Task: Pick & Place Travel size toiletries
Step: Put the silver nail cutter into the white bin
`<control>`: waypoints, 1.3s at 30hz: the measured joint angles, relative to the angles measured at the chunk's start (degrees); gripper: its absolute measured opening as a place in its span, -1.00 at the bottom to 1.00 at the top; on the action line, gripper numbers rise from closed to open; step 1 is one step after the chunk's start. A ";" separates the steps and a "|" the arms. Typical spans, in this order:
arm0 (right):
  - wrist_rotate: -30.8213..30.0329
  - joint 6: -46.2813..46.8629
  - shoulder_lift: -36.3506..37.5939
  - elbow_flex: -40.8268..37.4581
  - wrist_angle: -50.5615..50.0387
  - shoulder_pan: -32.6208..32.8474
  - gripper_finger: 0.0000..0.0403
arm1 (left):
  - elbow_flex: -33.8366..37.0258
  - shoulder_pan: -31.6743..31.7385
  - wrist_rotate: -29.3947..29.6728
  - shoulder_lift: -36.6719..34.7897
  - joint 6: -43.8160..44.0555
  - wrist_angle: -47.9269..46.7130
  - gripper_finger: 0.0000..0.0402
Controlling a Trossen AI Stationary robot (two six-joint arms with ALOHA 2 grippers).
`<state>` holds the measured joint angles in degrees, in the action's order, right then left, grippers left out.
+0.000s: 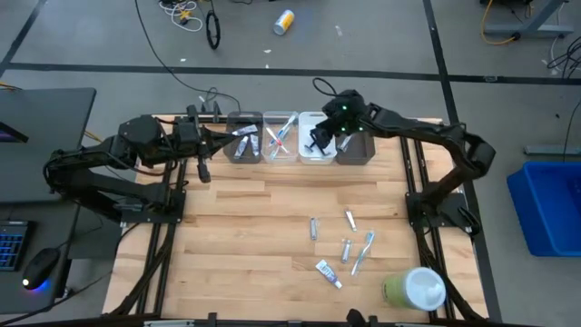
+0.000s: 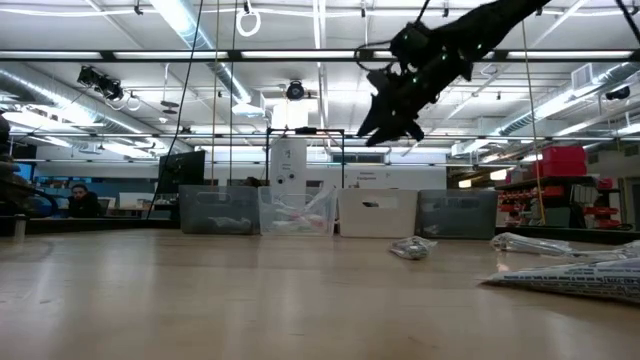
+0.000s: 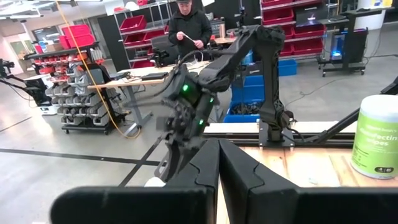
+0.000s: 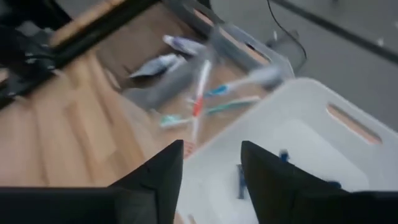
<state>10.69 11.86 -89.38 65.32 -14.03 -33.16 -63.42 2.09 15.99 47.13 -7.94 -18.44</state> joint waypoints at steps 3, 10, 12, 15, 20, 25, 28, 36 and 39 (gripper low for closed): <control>-0.01 -1.25 2.93 0.00 0.36 1.19 -0.28 | 0.00 0.00 0.00 -0.37 0.02 0.02 -0.92; 0.07 -1.83 6.31 0.00 0.06 6.63 -0.54 | 0.00 0.00 -0.32 -0.35 -0.29 -0.04 -0.96; 0.04 -2.59 7.11 0.00 -0.12 8.68 -0.61 | 0.00 0.00 -0.33 -0.33 -0.28 -0.07 -0.96; 0.01 -2.91 8.36 0.00 0.10 11.74 -0.70 | 0.00 -0.02 -0.33 -0.33 -0.11 -0.06 -0.93; -0.10 -2.89 10.34 0.00 0.02 16.53 -0.79 | 0.00 -0.01 -0.34 -0.33 0.00 -0.06 -0.91; -0.10 -2.97 11.85 0.00 -0.11 21.41 -0.82 | 0.00 0.00 -0.35 -0.33 0.09 -0.06 -0.95; -0.12 -3.90 12.62 0.00 -0.19 24.51 -0.82 | 0.00 0.00 -0.35 -0.33 0.13 -0.09 -0.96; -0.10 -6.61 14.83 0.00 -1.27 31.76 -0.86 | 0.00 0.00 -0.34 -0.33 0.20 -0.07 -0.91; -0.10 -6.79 15.04 0.02 -2.53 33.98 -0.90 | 0.00 0.00 -0.34 -0.33 0.20 -0.08 -0.91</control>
<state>10.59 5.07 -74.35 65.34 -16.56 0.82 -63.42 2.08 15.64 46.81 -7.75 -18.52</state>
